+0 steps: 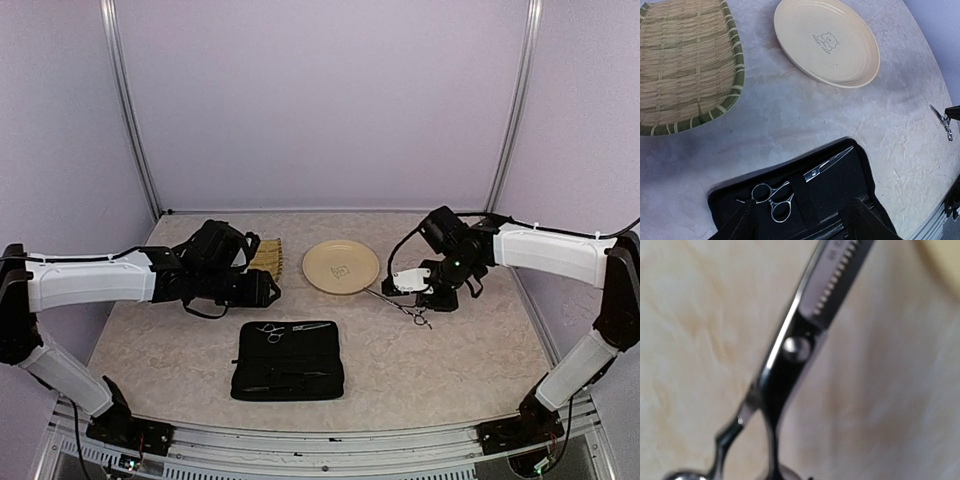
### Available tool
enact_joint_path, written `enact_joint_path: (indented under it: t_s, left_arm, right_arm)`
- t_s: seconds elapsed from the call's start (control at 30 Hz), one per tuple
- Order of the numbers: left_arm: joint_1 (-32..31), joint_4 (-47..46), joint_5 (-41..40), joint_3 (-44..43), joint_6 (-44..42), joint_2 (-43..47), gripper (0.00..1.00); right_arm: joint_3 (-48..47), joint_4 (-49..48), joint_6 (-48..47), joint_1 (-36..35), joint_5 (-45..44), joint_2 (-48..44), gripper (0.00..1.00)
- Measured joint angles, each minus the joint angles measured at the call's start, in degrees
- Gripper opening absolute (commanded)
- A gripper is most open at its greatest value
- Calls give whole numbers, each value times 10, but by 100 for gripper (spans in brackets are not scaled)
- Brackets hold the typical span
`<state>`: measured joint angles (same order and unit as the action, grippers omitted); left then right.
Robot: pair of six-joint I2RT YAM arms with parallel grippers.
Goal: Sort the hair-cutting tools
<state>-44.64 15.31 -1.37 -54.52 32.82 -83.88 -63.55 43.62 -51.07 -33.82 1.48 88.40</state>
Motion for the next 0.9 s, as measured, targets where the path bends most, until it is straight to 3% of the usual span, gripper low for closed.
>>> enact_joint_path:
  t_s: [0.57,0.9]
  left_arm:
    - [1,33,24,151,88,83,59]
    - [51,-29,78,188,89,70,42]
  right_arm:
    - [-179,57,-154,-130,-12,177,0]
    - [-268,97,-165,-171,-18,260,0]
